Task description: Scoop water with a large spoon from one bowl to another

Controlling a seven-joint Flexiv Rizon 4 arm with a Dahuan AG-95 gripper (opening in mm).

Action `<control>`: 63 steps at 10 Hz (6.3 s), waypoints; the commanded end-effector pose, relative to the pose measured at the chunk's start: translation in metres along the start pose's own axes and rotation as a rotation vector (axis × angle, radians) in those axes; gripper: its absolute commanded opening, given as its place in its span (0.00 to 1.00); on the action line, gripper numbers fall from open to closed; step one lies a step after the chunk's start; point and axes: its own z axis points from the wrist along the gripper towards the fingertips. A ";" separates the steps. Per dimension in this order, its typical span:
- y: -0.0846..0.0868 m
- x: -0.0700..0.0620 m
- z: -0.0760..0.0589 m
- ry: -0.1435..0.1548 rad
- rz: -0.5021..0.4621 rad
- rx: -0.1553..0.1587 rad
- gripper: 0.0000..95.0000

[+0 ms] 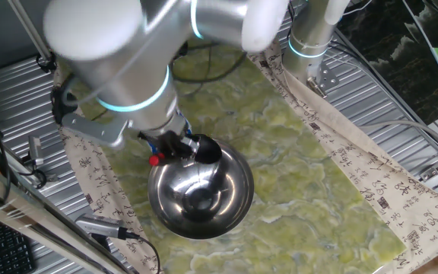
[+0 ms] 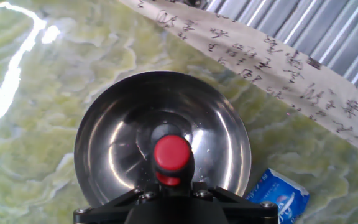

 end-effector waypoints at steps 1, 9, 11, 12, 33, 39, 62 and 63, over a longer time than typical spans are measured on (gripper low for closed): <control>-0.008 0.011 -0.003 0.019 -0.090 0.000 0.00; -0.033 0.063 -0.001 0.098 -0.429 0.074 0.00; -0.037 0.073 0.004 0.115 -0.479 0.103 0.00; -0.037 0.074 0.005 0.115 -0.488 0.101 0.00; -0.037 0.079 0.009 -0.068 -0.604 0.088 0.00; -0.066 0.094 0.000 -0.036 -0.736 0.067 0.00; -0.173 0.235 -0.004 0.039 -0.999 0.137 0.00; -0.173 0.239 0.000 0.033 -0.996 0.140 0.00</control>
